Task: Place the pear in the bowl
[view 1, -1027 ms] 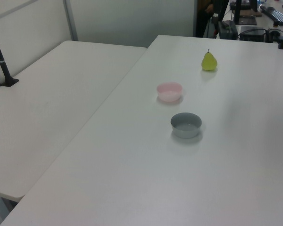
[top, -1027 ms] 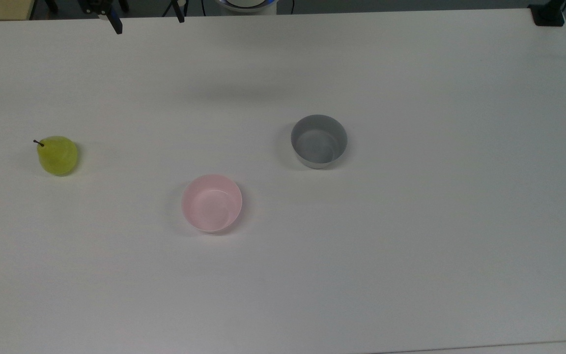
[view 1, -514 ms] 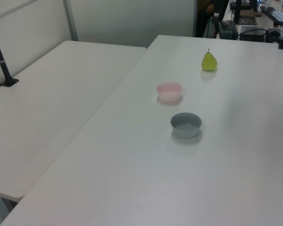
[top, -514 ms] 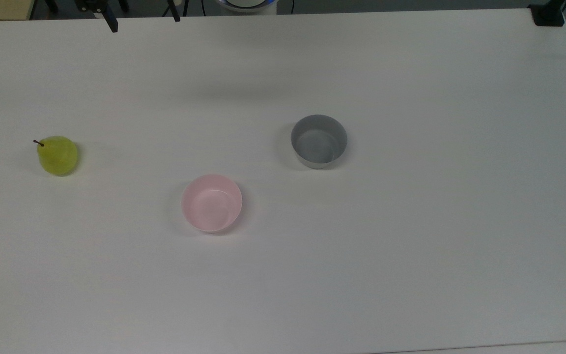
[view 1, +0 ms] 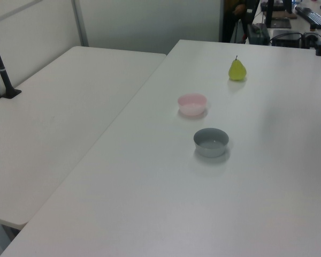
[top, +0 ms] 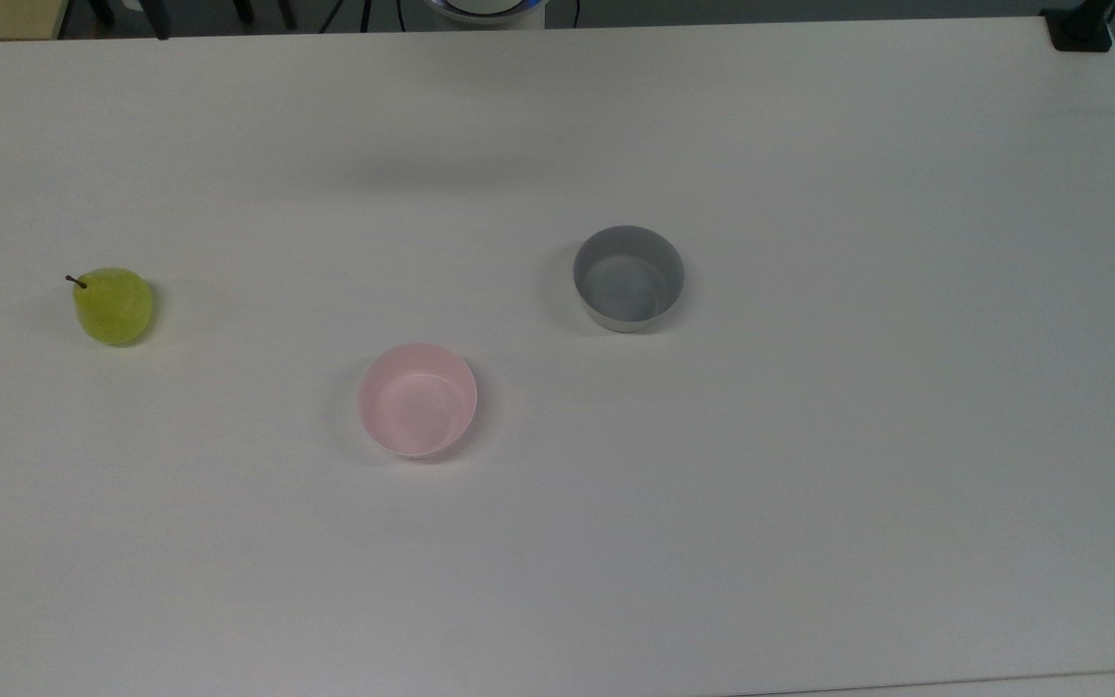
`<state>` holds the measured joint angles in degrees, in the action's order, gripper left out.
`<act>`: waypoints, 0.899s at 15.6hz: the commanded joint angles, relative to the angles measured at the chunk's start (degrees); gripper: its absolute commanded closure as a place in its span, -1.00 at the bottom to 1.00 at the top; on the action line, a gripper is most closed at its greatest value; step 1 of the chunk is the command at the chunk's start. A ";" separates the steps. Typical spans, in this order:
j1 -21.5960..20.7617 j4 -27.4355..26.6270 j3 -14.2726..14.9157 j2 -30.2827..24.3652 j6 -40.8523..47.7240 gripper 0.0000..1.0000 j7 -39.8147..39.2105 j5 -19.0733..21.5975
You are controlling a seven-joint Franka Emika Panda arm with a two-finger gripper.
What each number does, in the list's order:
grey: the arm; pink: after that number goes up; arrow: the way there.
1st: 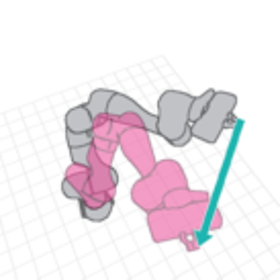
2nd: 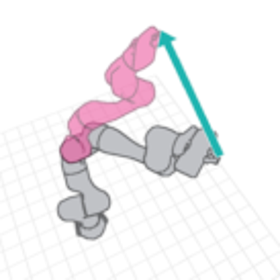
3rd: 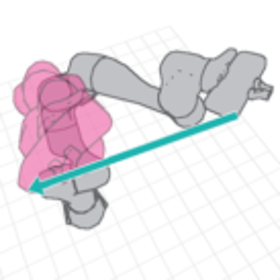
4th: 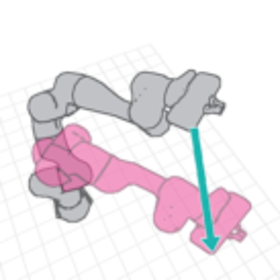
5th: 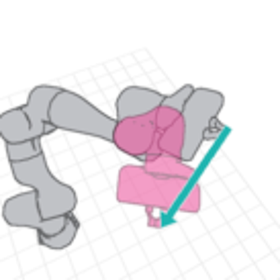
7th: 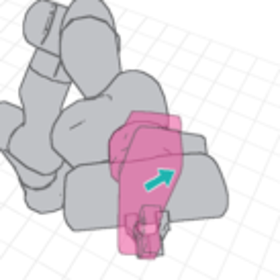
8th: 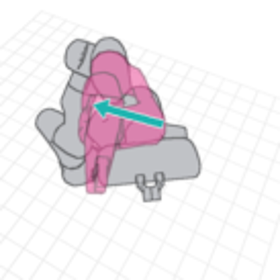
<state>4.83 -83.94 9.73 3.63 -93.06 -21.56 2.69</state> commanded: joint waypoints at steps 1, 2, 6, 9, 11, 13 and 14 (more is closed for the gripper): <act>2.28 0.18 0.03 0.15 -0.81 -1.00 -7.68 -1.63; 2.37 0.27 0.03 0.24 -0.90 -1.00 -9.01 -2.59; 6.23 5.70 0.12 5.23 -3.35 -1.00 -8.67 -2.86; 8.78 7.22 0.20 8.84 -8.34 -1.00 -8.76 -3.13; 9.75 6.95 0.20 11.65 -11.17 -1.00 -8.59 -4.35; 11.24 6.95 0.20 13.24 -11.53 -1.00 -9.11 -6.72; 11.95 6.86 0.20 14.03 -11.53 -0.98 -9.11 -6.47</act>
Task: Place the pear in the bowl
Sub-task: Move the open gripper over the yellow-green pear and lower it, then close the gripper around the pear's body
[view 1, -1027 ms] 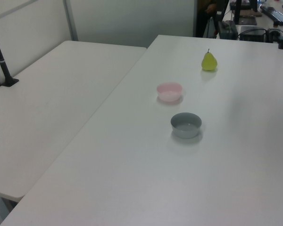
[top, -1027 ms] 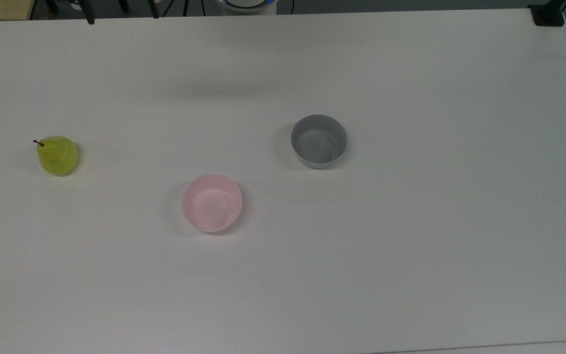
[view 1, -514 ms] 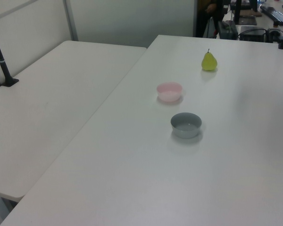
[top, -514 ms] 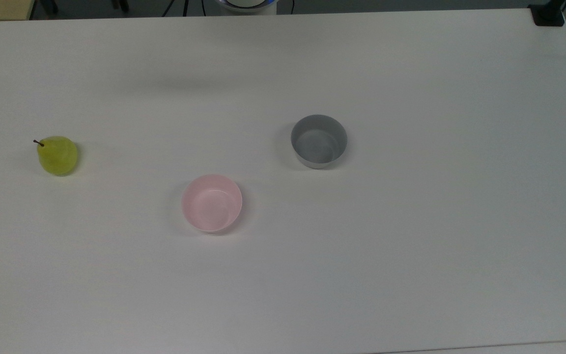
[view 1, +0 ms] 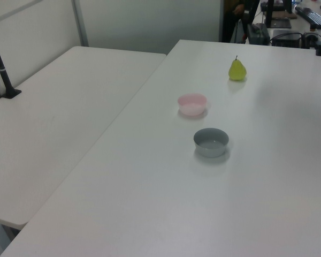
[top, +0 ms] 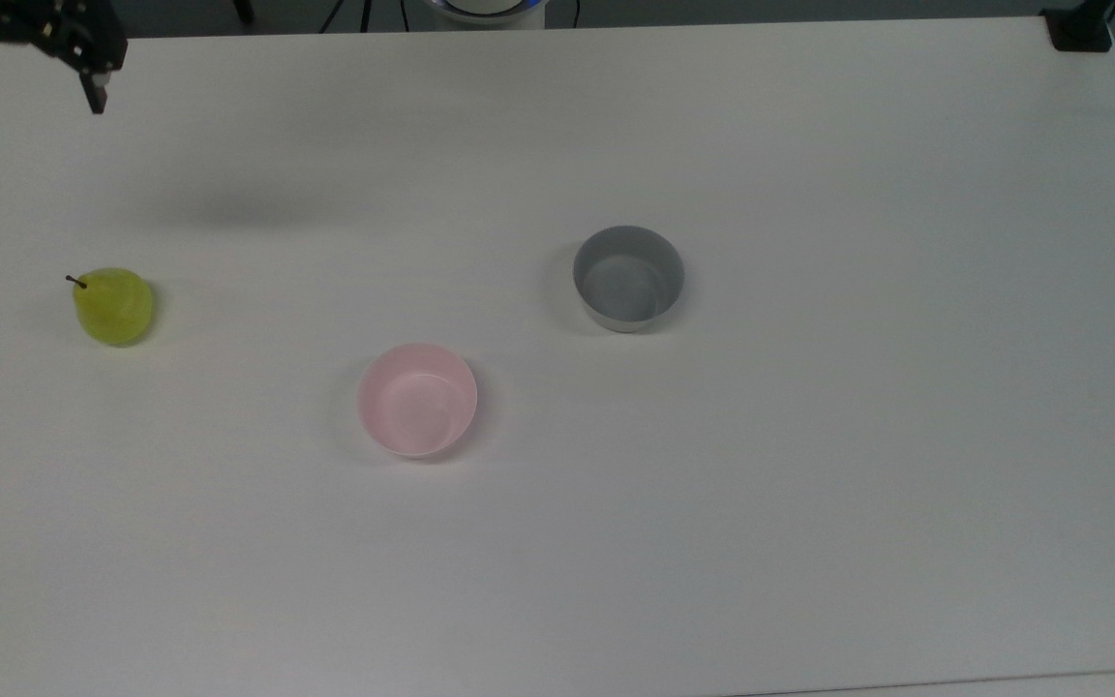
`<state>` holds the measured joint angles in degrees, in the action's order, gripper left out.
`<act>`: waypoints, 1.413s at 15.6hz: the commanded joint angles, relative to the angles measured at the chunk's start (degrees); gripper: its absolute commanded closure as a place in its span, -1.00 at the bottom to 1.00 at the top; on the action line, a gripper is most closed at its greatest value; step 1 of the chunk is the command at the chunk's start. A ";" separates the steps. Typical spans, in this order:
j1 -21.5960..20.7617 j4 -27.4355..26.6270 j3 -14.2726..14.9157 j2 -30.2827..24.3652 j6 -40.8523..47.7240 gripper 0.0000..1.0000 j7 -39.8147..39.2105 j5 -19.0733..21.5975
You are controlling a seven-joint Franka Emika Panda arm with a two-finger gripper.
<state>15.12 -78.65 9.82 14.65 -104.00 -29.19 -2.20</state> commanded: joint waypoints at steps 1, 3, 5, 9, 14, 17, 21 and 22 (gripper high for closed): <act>2.01 1.23 0.11 3.80 -0.77 -0.94 -1.49 -1.32; 2.63 0.44 0.02 5.21 -1.82 -0.99 -0.70 -0.88; 2.63 -0.01 0.02 7.40 -2.61 -1.00 1.31 -0.35; 2.63 -0.53 0.02 11.36 -7.35 -1.00 5.19 0.70; 2.63 -5.01 -0.07 13.12 -13.42 -1.00 6.07 0.70; 2.63 -6.33 -0.07 14.35 -14.65 -1.00 6.07 0.35; 2.63 -6.51 -0.07 15.76 -16.14 -1.00 5.98 -0.17; 2.63 -6.60 -0.07 16.54 -17.11 -1.00 6.07 -0.17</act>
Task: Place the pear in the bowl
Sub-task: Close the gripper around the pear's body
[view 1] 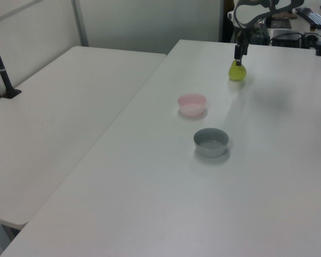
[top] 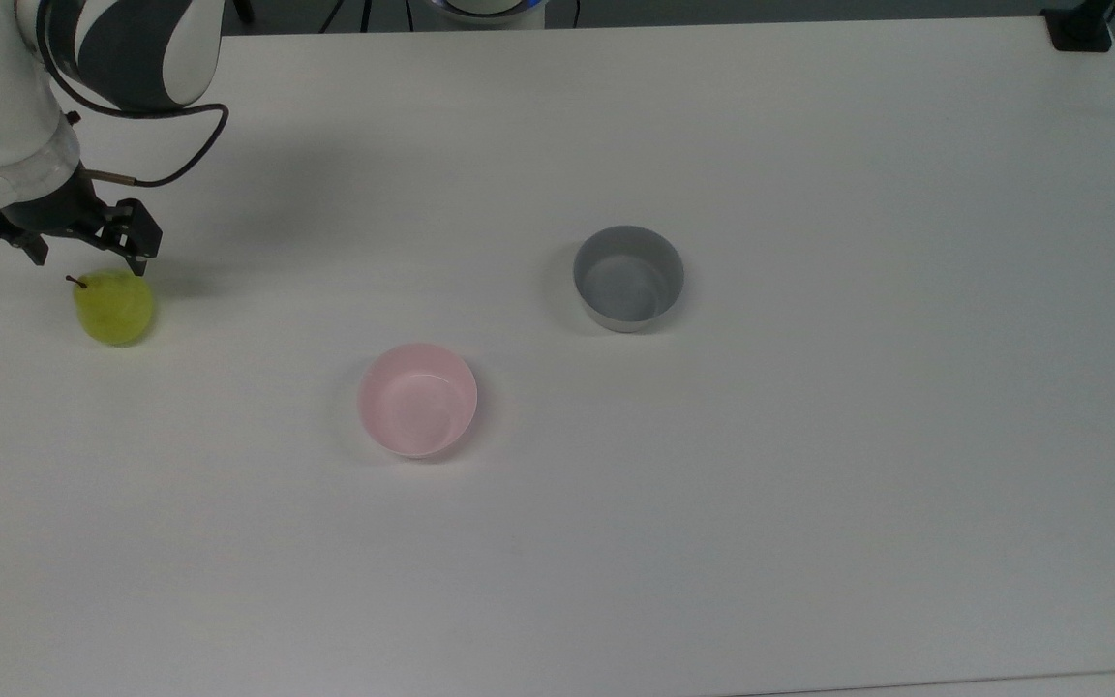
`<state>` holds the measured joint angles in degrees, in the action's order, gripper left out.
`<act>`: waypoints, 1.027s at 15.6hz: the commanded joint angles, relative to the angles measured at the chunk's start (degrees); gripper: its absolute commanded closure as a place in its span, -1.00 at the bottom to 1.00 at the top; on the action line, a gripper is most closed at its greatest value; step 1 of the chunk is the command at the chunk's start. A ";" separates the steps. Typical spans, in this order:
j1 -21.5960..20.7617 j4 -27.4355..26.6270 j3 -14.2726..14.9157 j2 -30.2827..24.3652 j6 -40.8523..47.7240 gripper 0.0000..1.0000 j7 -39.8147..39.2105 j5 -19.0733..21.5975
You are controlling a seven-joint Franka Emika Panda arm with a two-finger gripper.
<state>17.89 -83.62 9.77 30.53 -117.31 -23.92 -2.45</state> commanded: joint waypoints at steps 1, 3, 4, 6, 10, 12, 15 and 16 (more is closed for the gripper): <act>-0.05 -1.64 -0.10 1.19 -4.77 -1.00 0.81 0.16; 0.13 -1.72 -0.10 1.72 -6.35 -1.00 0.81 0.16; 0.30 -1.72 -0.02 1.90 -6.44 -1.00 0.81 0.16; 0.39 -1.98 -0.01 1.90 -6.44 -0.86 0.72 0.16; 0.30 -2.60 -0.01 1.90 -6.36 0.42 0.29 0.25; 0.31 -2.51 -0.10 1.90 -6.36 0.76 0.28 0.25; 0.39 -2.51 -0.01 1.90 -6.27 0.91 0.11 0.25; 0.39 -2.51 -0.10 1.81 -6.18 0.93 0.11 0.25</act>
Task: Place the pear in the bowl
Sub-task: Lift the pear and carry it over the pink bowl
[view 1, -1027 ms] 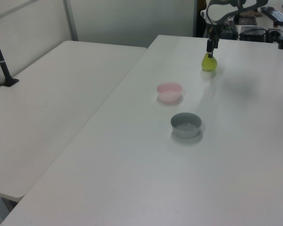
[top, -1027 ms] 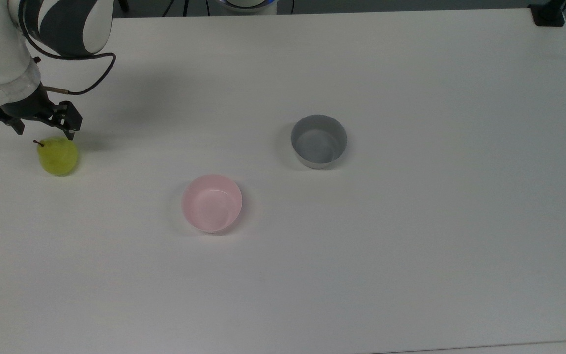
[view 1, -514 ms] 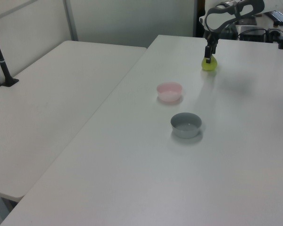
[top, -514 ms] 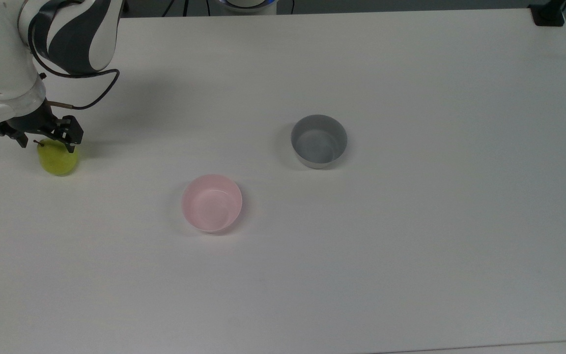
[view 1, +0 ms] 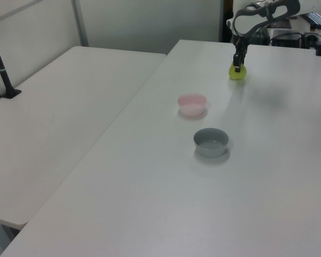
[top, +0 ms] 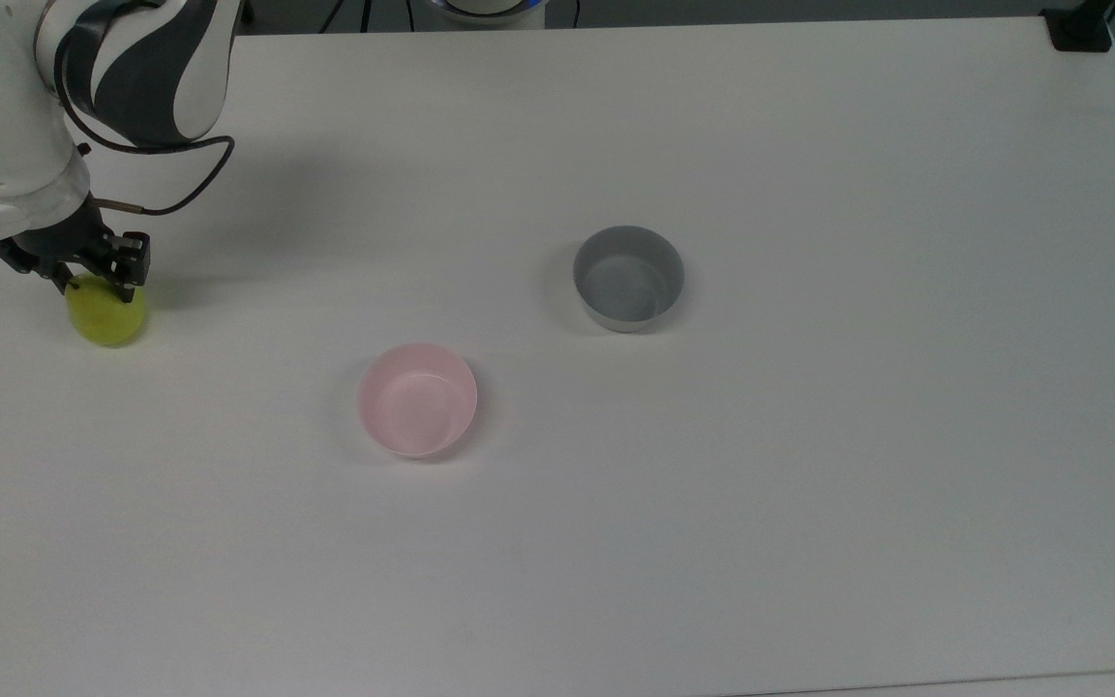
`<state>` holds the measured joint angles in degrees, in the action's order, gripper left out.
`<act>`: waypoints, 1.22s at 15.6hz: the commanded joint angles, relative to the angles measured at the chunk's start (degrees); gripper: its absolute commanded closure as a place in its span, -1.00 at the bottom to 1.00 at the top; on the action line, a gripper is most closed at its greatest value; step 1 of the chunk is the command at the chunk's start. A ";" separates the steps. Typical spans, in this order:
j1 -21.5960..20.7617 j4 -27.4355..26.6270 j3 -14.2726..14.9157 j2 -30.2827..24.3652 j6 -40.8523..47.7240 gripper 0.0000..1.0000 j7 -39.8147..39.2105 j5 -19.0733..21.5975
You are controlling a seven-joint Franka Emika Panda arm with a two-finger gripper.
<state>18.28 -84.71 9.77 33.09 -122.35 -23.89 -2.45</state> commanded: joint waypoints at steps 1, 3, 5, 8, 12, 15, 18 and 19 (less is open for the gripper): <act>0.00 -1.33 -0.01 -1.01 -0.96 0.94 0.07 0.25; 0.00 -1.16 -0.01 -1.63 -0.61 0.94 0.16 0.16; -0.62 -0.98 -0.10 -3.20 -0.34 0.93 0.25 0.07; -0.71 -0.72 -0.45 -5.23 1.93 0.93 0.34 -0.01; -0.71 2.87 -0.72 -7.51 8.43 0.93 0.51 -0.28; -0.71 7.00 -3.69 -7.87 14.84 0.92 0.86 -0.36; -1.06 9.13 -6.68 -7.96 17.76 0.92 3.05 -1.24; -1.49 9.74 -7.82 -7.96 19.24 0.92 4.19 -2.11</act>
<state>17.59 -76.72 4.71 25.69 -107.09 -22.90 -2.61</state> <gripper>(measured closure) 0.423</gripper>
